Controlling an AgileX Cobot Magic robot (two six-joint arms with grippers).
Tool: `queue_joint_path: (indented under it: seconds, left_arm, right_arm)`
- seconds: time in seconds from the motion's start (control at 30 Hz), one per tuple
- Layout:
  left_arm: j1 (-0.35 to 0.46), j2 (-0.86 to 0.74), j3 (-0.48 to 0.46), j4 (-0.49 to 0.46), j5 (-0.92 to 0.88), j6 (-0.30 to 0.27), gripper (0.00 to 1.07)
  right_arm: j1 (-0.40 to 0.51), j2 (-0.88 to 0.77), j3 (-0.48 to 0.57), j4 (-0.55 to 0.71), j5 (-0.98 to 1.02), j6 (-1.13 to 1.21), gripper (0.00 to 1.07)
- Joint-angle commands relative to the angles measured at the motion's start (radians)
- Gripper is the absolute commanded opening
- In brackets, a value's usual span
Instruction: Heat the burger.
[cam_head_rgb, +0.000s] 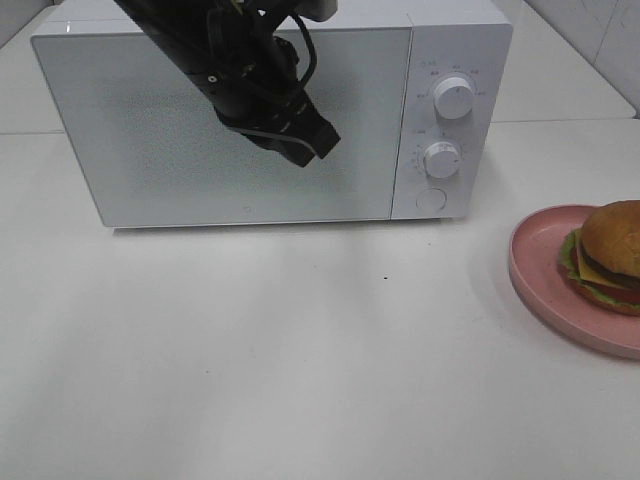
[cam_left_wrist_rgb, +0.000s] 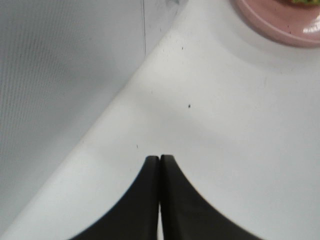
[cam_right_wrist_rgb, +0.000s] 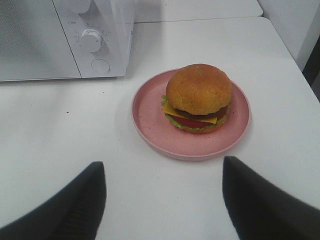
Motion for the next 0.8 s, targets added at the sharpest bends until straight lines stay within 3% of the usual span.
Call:
queue_joint_path:
  seconds: [0.03, 0.17, 0.2, 0.23, 0.3, 0.33, 0.37, 0.47, 0.57, 0.63, 0.8]
  left_arm:
    - [0.001, -0.051, -0.007, 0.071, 0.165, -0.125, 0.00]
    - [0.001, -0.077, -0.007, 0.105, 0.254, -0.180, 0.00]
    - [0.001, -0.089, -0.007, 0.127, 0.311, -0.225, 0.00]
    - [0.001, -0.089, -0.007, 0.127, 0.311, -0.225, 0.00]
    - [0.004, -0.104, -0.007, 0.180, 0.385, -0.306, 0.00]
    - [0.004, -0.104, -0.007, 0.180, 0.385, -0.306, 0.00]
    - [0.004, -0.113, -0.007, 0.233, 0.429, -0.349, 0.00]
    - [0.007, -0.135, -0.006, 0.316, 0.487, -0.379, 0.00]
    - [0.029, -0.151, -0.003, 0.332, 0.490, -0.402, 0.00]
    - [0.089, -0.175, 0.002, 0.321, 0.490, -0.433, 0.00]
    - [0.196, -0.213, 0.019, 0.299, 0.490, -0.433, 0.00]
  right_arm:
    - [0.001, -0.027, 0.003, -0.007, -0.012, 0.005, 0.64]
    - [0.001, -0.027, 0.003, -0.007, -0.012, 0.005, 0.64]
    - [0.001, -0.027, 0.003, -0.007, -0.012, 0.005, 0.64]
    - [0.001, -0.027, 0.003, -0.007, -0.012, 0.005, 0.64]
    - [0.001, -0.027, 0.003, -0.007, -0.012, 0.005, 0.64]
    - [0.001, -0.027, 0.003, -0.007, -0.012, 0.005, 0.64]
    - [0.001, -0.027, 0.003, -0.007, -0.012, 0.005, 0.64]
    - [0.001, -0.027, 0.003, -0.007, -0.012, 0.005, 0.64]
    - [0.001, -0.027, 0.003, -0.007, -0.012, 0.005, 0.64]
    - [0.001, -0.027, 0.003, -0.007, -0.012, 0.005, 0.64]
    - [0.001, -0.027, 0.003, -0.007, -0.012, 0.005, 0.64]
